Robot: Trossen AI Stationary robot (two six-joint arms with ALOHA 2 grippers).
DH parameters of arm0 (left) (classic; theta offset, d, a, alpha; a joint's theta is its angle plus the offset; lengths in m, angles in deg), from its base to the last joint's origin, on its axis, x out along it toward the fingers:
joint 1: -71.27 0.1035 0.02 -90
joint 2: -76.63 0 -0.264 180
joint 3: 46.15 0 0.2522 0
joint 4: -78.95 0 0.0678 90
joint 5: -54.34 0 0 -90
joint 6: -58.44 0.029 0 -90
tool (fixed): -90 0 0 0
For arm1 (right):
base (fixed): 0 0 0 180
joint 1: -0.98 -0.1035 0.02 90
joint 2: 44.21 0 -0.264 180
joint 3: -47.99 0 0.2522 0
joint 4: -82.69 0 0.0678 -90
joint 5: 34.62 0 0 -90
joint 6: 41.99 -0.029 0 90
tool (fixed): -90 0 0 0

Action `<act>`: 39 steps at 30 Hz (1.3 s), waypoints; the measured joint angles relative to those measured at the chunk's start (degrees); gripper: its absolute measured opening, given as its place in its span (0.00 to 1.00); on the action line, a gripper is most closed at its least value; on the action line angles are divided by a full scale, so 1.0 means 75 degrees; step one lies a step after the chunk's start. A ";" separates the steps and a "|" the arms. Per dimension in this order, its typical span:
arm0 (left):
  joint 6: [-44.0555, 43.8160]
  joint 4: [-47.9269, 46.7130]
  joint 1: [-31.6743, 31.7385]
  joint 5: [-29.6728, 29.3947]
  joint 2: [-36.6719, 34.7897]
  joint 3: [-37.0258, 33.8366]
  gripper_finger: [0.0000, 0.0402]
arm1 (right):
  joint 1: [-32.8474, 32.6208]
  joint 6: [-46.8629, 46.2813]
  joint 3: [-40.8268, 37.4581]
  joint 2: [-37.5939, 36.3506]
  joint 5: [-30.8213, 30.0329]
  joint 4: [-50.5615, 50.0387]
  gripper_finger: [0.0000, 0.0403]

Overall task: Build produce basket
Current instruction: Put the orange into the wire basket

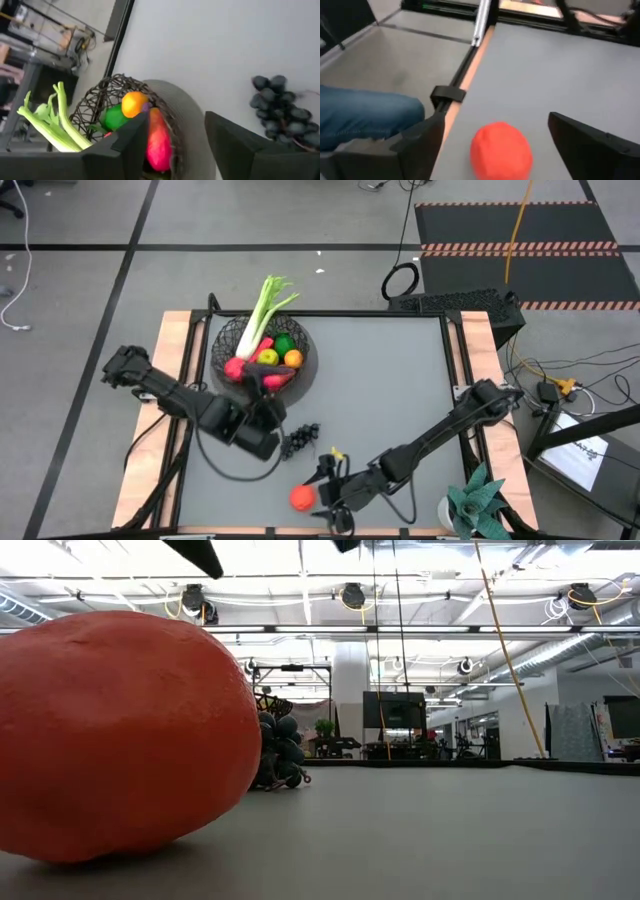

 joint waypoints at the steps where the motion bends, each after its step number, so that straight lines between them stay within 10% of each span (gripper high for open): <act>1: -0.0059 0.0006 -0.0171 -0.0108 0.0000 -0.0096 0.47 | 0.0008 0.0014 0.0072 0.0090 0.0096 -0.0016 0.88; 20: 0.1166 0.3519 -0.0595 0.0409 -0.2094 -0.2891 0.30 | 0.0642 -0.0185 0.0193 0.1095 0.1134 0.0295 0.99; 39: 0.1732 0.4252 -0.0727 0.0404 -0.2375 -0.3035 0.30 | 0.0903 -0.0732 -0.0443 0.1101 0.1928 0.0930 0.98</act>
